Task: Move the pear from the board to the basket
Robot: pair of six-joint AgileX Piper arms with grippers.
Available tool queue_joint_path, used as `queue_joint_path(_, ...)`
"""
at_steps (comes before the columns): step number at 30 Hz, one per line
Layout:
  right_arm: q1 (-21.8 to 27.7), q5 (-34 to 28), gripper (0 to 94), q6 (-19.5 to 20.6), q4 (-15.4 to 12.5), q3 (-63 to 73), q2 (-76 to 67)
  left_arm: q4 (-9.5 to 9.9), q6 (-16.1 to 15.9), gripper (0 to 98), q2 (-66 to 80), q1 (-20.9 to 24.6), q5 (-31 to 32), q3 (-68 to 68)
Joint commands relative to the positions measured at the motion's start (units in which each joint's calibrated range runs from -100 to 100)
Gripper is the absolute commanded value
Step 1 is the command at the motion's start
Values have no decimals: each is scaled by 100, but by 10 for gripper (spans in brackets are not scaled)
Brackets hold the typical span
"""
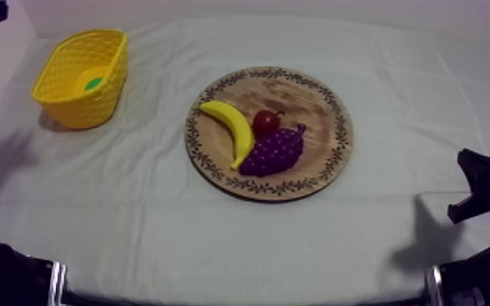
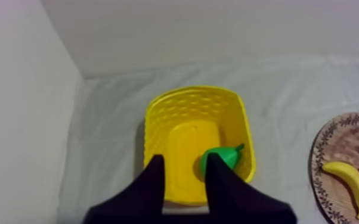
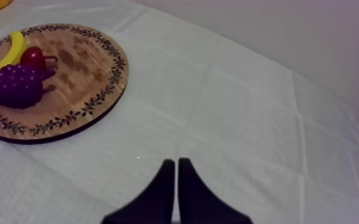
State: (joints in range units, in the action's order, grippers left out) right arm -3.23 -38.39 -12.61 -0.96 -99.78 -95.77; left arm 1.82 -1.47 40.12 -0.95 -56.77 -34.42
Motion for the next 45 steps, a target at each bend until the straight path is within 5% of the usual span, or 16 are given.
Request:
queue_joint_path(1,1,0,3,3,1,0,2,-29,27,143,951,4,126,-633)
queue_joint_path(13,1,0,3,3,1,0,2,-81,281,5,3129,101,1503,-4100)
queue_joint_path(19,1,0,3,3,1,0,2,-77,340,1,4168,131,1578,-5332)
queue_joint_path(30,-6,0,3,5,1,0,2,-31,229,0,5549,130,1640,-6244)
queue_joint_path(39,-7,0,3,6,1,0,2,9,982,0,5934,135,2403,-6522)
queue_joint_path(45,-7,0,3,3,1,0,2,11,1110,0,5959,202,2439,-6534)
